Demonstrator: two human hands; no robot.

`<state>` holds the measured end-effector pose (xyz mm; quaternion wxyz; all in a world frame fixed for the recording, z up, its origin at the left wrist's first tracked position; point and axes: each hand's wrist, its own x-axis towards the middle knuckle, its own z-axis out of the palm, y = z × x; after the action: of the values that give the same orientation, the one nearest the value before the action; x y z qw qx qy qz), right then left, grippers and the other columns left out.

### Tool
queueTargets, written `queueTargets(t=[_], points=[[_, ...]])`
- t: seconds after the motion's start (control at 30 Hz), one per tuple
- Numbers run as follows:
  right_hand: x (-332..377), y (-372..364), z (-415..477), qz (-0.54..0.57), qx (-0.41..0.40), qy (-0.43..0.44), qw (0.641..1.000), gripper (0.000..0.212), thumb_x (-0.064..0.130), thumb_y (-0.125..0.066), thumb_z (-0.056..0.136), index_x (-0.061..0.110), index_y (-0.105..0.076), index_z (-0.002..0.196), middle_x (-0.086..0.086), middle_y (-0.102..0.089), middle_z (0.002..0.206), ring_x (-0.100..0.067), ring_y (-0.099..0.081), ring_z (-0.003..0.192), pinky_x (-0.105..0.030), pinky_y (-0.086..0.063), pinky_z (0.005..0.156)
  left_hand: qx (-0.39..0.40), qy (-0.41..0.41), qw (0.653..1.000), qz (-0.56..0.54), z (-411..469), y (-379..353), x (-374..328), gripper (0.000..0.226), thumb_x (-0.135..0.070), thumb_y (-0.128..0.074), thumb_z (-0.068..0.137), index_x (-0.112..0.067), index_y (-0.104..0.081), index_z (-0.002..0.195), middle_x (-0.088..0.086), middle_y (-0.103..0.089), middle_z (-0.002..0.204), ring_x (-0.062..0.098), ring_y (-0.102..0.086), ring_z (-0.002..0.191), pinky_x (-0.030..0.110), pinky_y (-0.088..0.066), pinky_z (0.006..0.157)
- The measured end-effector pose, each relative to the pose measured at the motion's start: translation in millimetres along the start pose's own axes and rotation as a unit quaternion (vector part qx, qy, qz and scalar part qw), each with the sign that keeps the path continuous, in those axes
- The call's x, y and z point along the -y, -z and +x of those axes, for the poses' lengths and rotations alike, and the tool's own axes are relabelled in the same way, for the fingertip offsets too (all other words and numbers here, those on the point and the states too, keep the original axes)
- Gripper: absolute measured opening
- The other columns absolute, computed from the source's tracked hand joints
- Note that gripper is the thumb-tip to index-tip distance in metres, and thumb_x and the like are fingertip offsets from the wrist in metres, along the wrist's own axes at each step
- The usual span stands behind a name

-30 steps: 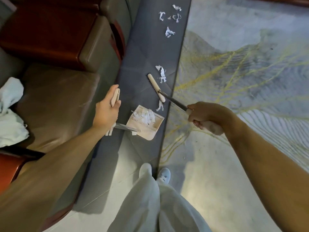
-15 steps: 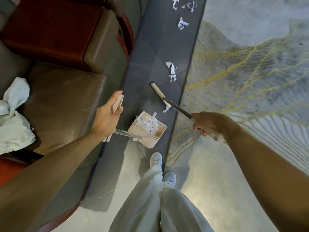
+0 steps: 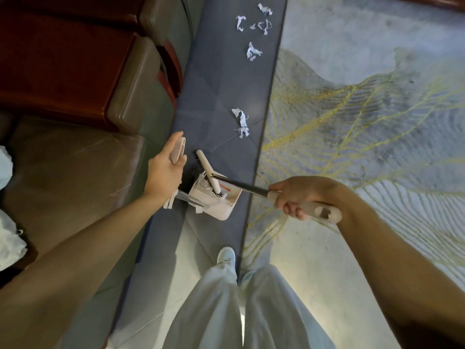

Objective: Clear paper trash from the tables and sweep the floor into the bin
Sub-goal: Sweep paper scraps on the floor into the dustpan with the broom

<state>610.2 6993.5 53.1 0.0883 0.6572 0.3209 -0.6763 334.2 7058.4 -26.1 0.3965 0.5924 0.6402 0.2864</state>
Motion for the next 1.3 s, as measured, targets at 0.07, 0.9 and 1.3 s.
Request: queueTargets(t=[0.07, 0.9, 1.3], points=[[14.6, 18.0, -0.8, 0.007, -0.014, 0.001, 1.0, 0.043, -0.003, -0.047, 0.092, 0.007, -0.047, 0.134, -0.001, -0.046, 0.039, -0.009, -0.037, 0.029, -0.015, -0.034, 0.033, -0.011, 0.006, 1.0, 0.001, 16.2, -0.9, -5.4, 0.053, -0.017, -0.058, 0.093, -0.056, -0.042, 0.125, -0.002, -0.062, 0.116, 0.037, -0.063, 0.1, 0.054, -0.055, 0.081], [132.6, 336.2, 125.8, -0.109, -0.115, 0.058, 0.986, 0.027, 0.004, -0.06, 0.089, 0.001, -0.05, 0.114, -0.011, -0.055, 0.055, -0.022, -0.05, 0.045, -0.03, -0.043, 0.048, -0.032, 0.027, 0.998, 0.04, 298.0, -102.7, -119.1, 0.052, -0.017, -0.055, 0.093, -0.055, -0.043, 0.128, -0.007, -0.059, 0.128, 0.034, -0.063, 0.077, 0.035, -0.056, 0.072], [156.0, 366.3, 103.6, -0.051, 0.003, 0.013, 0.999, 0.036, 0.005, -0.054, 0.093, 0.007, -0.049, 0.128, 0.003, -0.053, 0.04, -0.009, -0.045, 0.032, -0.017, -0.039, 0.037, -0.015, -0.008, 1.0, 0.006, 368.7, -127.4, -150.9, 0.052, -0.019, -0.056, 0.087, -0.047, -0.044, 0.128, -0.018, -0.058, 0.126, 0.03, -0.06, 0.109, 0.048, -0.05, 0.094]])
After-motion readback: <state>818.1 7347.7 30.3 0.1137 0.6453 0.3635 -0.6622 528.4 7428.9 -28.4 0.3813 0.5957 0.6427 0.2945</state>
